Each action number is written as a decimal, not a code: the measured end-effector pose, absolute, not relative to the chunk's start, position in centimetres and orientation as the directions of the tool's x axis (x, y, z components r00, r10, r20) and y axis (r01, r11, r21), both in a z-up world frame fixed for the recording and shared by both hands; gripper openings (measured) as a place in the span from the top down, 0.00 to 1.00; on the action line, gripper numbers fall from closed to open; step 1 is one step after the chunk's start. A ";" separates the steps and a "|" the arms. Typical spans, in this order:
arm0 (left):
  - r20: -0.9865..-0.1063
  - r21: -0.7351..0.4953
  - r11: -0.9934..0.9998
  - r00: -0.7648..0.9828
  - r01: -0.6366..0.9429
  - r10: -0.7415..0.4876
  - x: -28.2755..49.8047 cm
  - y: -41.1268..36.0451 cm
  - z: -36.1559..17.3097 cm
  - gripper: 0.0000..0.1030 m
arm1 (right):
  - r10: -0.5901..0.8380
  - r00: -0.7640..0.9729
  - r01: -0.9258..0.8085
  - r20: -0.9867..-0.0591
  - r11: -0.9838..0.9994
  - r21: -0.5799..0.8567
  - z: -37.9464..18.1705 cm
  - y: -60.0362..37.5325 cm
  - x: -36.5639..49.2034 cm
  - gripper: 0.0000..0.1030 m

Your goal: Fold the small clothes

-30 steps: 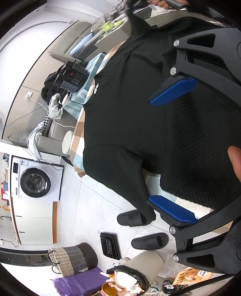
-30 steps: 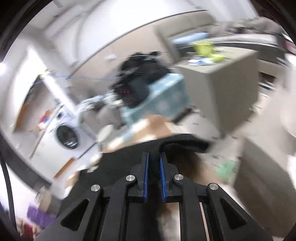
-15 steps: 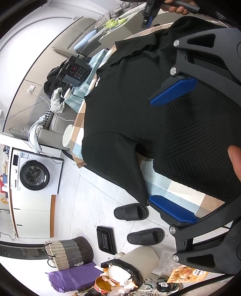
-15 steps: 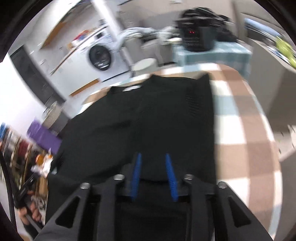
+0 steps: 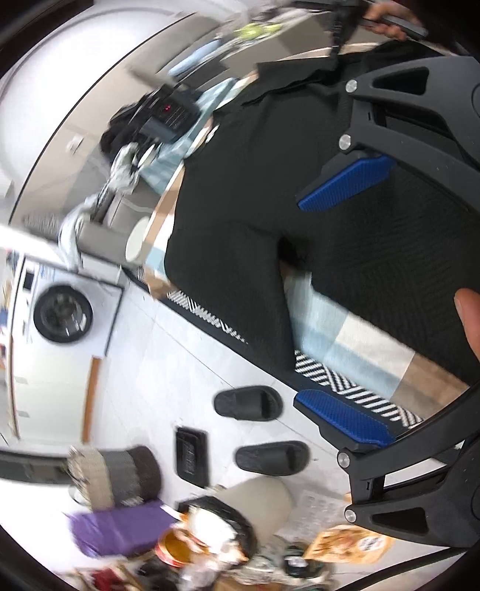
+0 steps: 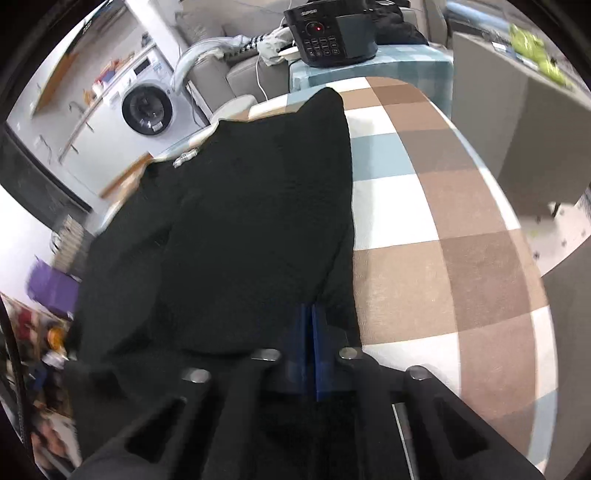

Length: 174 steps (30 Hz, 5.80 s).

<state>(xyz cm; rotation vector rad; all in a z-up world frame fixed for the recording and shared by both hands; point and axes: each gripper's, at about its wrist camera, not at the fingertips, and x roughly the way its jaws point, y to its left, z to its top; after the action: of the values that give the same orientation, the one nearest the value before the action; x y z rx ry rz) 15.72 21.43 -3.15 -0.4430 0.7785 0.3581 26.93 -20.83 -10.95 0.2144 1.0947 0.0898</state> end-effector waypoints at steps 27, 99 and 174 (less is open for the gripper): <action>-0.717 -0.589 0.596 0.693 -0.546 -0.074 22.2 31.2 -13.6 0.83 | 0.306 0.618 0.033 -0.725 0.910 0.412 -4.6 -19.2 17.4 0.57; -0.731 -0.291 0.926 0.680 -0.239 -0.054 29.4 15.0 -7.3 0.45 | 0.329 0.564 0.069 -0.758 0.895 0.440 -7.0 -24.5 10.2 0.57; -0.666 -0.247 0.931 0.745 -0.269 0.039 18.8 18.4 -6.6 0.95 | 0.201 0.781 0.083 -0.592 0.905 0.417 -4.0 -27.3 9.7 0.96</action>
<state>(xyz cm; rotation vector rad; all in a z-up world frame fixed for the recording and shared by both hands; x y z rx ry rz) 18.83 18.37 -6.57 -0.3411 0.7142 0.1722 9.71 -27.27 -3.97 0.4426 0.6778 0.0664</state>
